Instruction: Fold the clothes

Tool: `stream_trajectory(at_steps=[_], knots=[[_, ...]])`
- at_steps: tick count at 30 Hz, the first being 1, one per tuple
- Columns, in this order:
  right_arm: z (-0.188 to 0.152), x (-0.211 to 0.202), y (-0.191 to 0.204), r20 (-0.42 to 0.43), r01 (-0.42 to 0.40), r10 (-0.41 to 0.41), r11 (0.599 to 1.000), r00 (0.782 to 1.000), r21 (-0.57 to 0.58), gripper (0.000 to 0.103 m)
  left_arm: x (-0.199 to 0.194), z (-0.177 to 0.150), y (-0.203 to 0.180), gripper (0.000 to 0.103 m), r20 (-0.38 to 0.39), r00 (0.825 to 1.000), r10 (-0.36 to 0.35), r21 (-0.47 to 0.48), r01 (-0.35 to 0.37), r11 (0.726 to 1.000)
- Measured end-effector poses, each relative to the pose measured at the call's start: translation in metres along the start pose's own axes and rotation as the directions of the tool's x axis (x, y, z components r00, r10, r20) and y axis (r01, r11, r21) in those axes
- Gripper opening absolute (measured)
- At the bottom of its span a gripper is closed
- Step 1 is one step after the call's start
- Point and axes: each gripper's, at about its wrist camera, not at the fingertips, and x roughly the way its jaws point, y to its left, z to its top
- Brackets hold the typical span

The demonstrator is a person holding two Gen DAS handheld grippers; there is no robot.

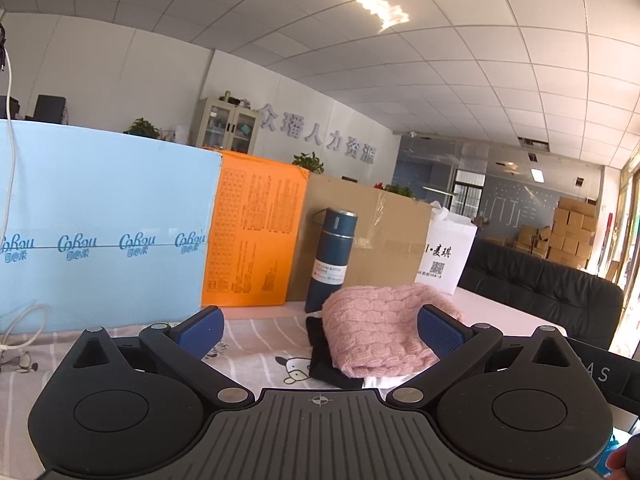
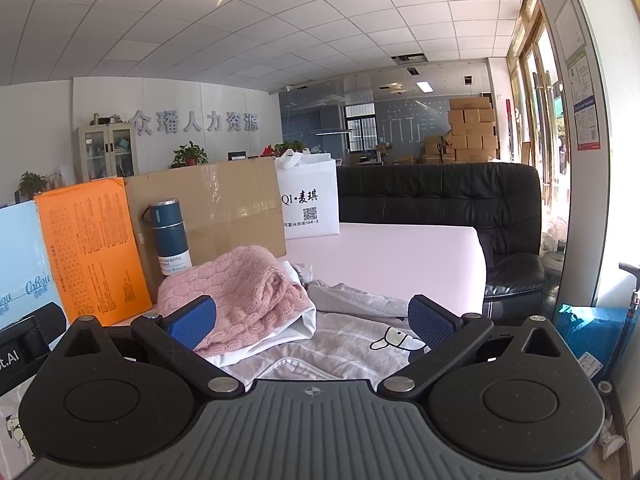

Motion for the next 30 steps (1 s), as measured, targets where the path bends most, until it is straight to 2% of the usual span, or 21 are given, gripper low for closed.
stream_trajectory(at_steps=[13, 30], knots=[[0.0, -0.003, -0.017, 0.001, 0.017, -0.017, 1.0, 1.0, 0.01, 0.103, 0.002, 0.001, 0.003, 0.103, -0.003, 1.0, 0.02, -0.015, -0.02, 1.0], [-0.008, 0.002, -0.017, -0.023, 0.005, -0.005, 1.0, 1.0, 0.005, 0.103, 0.001, 0.003, 0.009, 0.103, -0.005, 1.0, 0.016, -0.034, -0.016, 0.999]])
